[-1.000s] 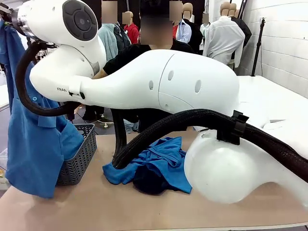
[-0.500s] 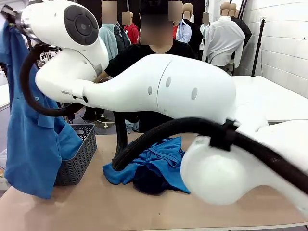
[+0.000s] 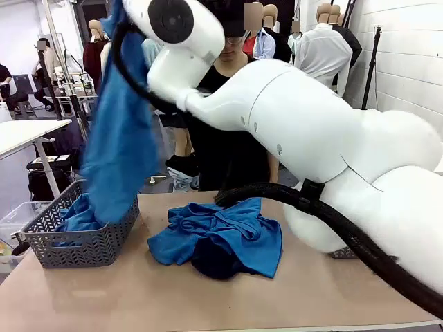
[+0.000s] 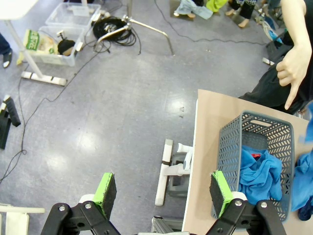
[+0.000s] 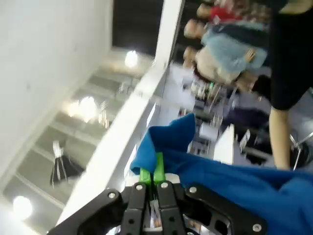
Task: Sort the tops and bottoms.
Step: Sort the clothes according to human instructions.
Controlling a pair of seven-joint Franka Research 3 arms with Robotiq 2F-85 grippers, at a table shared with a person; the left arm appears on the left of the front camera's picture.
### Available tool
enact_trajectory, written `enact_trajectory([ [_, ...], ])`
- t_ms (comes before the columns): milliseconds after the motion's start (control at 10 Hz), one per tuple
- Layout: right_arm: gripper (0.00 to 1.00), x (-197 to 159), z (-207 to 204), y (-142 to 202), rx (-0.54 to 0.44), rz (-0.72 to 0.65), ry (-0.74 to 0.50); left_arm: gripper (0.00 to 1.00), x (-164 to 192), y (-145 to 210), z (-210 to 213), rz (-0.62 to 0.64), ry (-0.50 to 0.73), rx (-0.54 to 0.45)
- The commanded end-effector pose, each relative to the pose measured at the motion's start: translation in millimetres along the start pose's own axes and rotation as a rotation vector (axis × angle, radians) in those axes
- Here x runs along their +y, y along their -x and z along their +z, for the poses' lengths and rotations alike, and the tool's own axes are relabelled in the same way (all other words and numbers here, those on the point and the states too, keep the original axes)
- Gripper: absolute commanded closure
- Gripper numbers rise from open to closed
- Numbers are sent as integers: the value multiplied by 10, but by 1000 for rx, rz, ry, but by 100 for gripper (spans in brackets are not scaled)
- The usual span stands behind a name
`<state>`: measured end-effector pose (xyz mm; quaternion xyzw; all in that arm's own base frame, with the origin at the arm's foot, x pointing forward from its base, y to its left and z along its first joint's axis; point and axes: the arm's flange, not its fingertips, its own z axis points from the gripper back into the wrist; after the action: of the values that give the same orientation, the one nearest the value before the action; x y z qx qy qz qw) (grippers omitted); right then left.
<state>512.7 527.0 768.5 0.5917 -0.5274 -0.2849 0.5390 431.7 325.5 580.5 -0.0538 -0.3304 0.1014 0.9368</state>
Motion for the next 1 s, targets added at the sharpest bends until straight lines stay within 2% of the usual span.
enact_trajectory([
  [0, 100, -516, -232, 1603, -185, -16, 16, 0, 22, 27, 15, -18, -10, -5],
  [100, 100, -625, -266, 1731, -120, -18, 39, 0, 22, 27, 15, -18, -10, -5],
  [300, 100, -578, -342, 1923, -83, -47, 32, 0, 22, 27, 15, -18, -10, -5],
  [500, 100, -230, -420, 1985, -104, -116, -52, 0, 22, 27, 15, -18, -10, -5],
  [600, 100, -120, -492, 2053, -100, -136, -66, 0, 22, 27, 15, -18, -10, -5],
  [800, 100, -19, -579, 2147, -160, -143, -79, 0, 22, 27, 15, -18, -10, -5],
  [900, 100, -211, 453, 1353, -91, -85, -5, 0, 22, 27, 15, -18, -10, -5],
])
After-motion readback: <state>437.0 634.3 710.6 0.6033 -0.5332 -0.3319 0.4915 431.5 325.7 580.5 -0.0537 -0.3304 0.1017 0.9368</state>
